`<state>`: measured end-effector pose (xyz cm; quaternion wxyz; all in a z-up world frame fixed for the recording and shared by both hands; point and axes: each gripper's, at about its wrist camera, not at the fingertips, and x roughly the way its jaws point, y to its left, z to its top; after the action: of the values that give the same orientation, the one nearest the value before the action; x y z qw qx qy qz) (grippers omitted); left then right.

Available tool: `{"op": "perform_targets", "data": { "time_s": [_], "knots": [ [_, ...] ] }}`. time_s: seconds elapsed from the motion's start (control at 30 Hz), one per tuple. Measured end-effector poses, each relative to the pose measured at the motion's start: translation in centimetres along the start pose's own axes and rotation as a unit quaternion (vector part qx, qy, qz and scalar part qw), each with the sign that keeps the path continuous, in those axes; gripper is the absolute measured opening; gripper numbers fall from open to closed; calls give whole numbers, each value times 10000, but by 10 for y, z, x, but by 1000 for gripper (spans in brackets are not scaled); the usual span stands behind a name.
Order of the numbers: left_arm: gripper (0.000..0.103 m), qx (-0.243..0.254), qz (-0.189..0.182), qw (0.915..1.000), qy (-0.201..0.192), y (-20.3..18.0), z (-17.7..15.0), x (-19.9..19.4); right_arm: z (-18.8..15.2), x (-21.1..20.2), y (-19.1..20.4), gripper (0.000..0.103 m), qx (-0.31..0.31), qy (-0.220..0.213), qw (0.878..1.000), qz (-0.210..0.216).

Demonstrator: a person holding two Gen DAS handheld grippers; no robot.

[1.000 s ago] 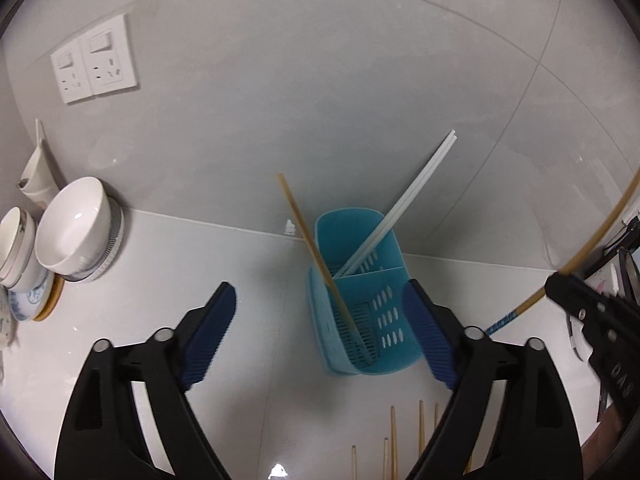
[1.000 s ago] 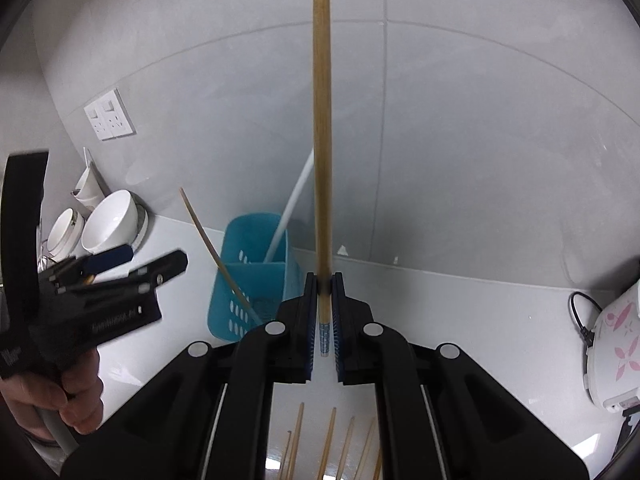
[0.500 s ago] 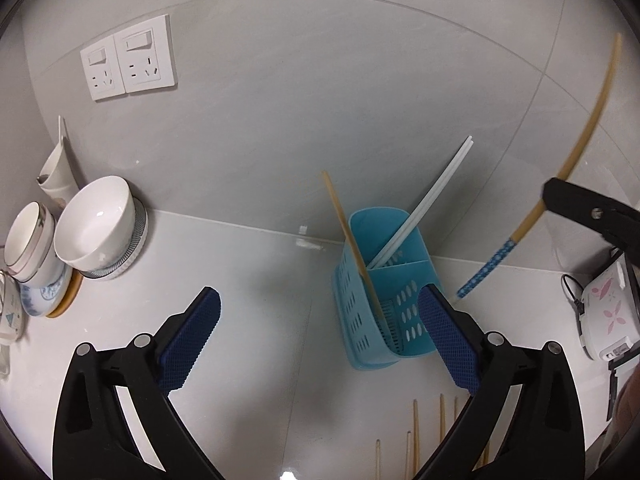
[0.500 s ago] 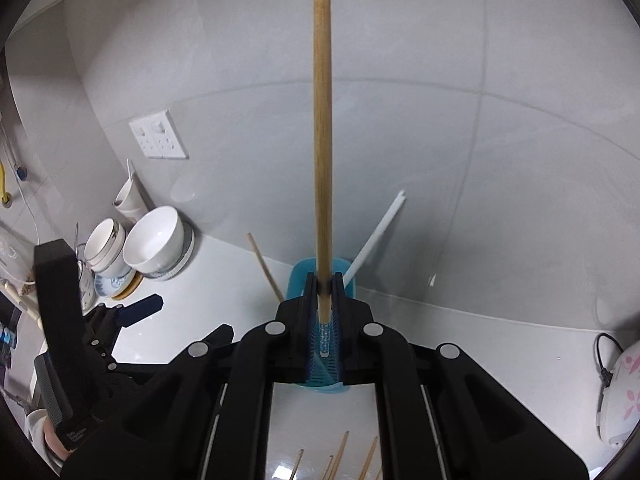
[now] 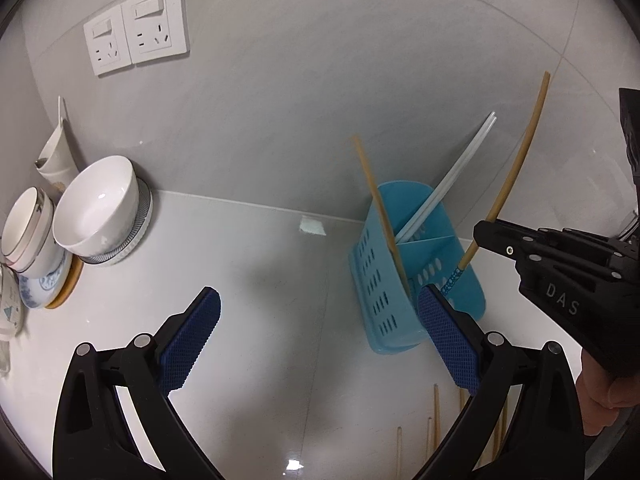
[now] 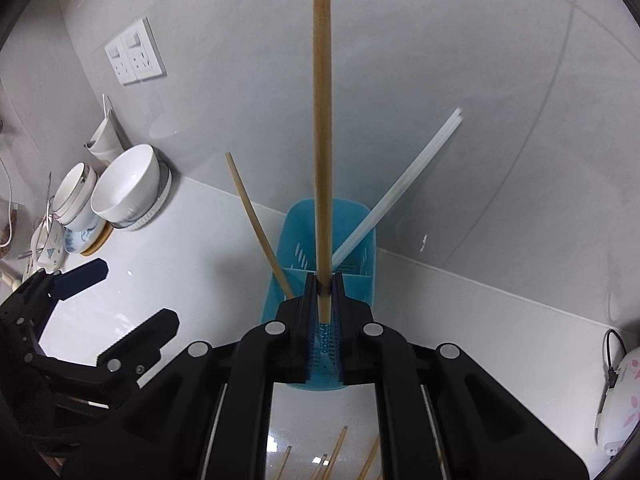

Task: Organize utensils
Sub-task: 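Lower blue-tipped chopstick into blue holder and open the right tool, then move both open tools back down to the chopstick row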

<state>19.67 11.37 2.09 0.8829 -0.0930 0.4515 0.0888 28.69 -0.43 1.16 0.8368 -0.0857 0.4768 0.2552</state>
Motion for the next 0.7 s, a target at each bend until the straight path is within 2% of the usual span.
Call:
{"op": "perform_targets", "data": {
  "time_s": [0.3,0.6,0.7],
  "knots": [
    [97,-56,16,10000,37,5,-2,9,-6,29,4,7,-44,304,9995,-124],
    [97,-122,51,9999,67,10,-1,10,-7,29,7,8,-61,240,9996,-135],
    [97,-135,71,9999,52,9,-1,9,-8,19,3,20,-15,123,9998,-154]
  ]
}}
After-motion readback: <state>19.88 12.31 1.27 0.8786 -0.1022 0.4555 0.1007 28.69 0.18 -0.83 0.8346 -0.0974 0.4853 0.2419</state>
